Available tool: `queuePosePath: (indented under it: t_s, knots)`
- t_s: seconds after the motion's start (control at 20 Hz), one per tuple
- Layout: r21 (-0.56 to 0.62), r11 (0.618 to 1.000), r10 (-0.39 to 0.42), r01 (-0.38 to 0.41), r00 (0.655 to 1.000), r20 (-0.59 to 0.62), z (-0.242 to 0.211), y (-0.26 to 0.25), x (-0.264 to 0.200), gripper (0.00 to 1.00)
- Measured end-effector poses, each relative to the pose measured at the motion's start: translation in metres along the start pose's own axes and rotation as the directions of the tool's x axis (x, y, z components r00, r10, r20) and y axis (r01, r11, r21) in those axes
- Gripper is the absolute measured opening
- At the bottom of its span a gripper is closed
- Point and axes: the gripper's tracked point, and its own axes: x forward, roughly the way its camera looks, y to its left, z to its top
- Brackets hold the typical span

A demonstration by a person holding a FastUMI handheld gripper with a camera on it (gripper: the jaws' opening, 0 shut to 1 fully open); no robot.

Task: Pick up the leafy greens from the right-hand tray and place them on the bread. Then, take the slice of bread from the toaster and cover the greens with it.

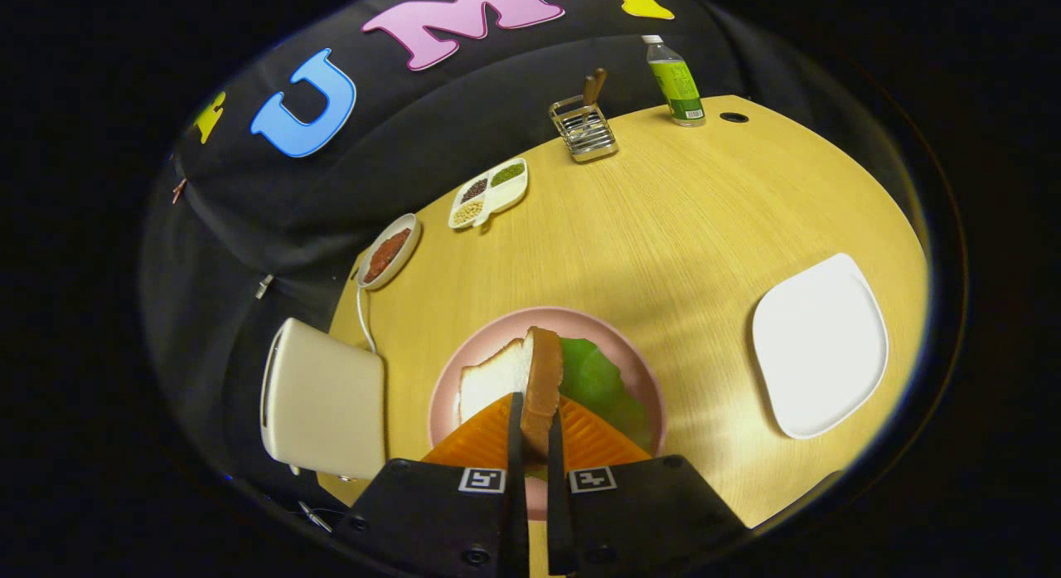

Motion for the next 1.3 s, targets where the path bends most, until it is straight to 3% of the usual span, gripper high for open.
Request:
queuePosePath:
  t_s: [0.2, 0.25, 0.3, 0.35, 0.4, 0.45, 0.7, 0.8, 0.85, 1.3]
  knots:
    - [-0.121, 0.992, -0.041, 0.042, 0.999, 0.014, -0.001, -0.011, 0.008, 0.13]
    - [-0.154, 0.986, -0.066, 0.07, 0.997, 0.028, 0.0, -0.016, 0.007, 0.17]
    - [-0.182, 0.979, -0.083, 0.088, 0.996, 0.037, 0.0, -0.02, 0.007, 0.24]
    - [-0.197, 0.975, -0.094, 0.1, 0.995, 0.043, -0.001, -0.021, 0.007, 0.37]
    - [-0.211, 0.969, -0.119, 0.127, 0.991, 0.054, 0.001, -0.027, 0.007, 0.4]
    - [-0.224, 0.964, -0.13, 0.141, 0.99, 0.061, 0.001, -0.031, 0.008, 0.52]
    - [-0.308, 0.939, -0.136, 0.156, 0.987, 0.086, 0.011, -0.029, 0.0, 0.71]
    - [-0.323, 0.927, -0.164, 0.189, 0.981, 0.105, 0.019, -0.038, -0.004, 0.85]
    - [-0.325, 0.926, -0.166, 0.193, 0.98, 0.11, 0.019, -0.039, -0.01, 1.0]
    - [-0.334, 0.93, -0.068, 0.154, 0.964, 0.256, 0.06, -0.027, -0.067, 0.99]
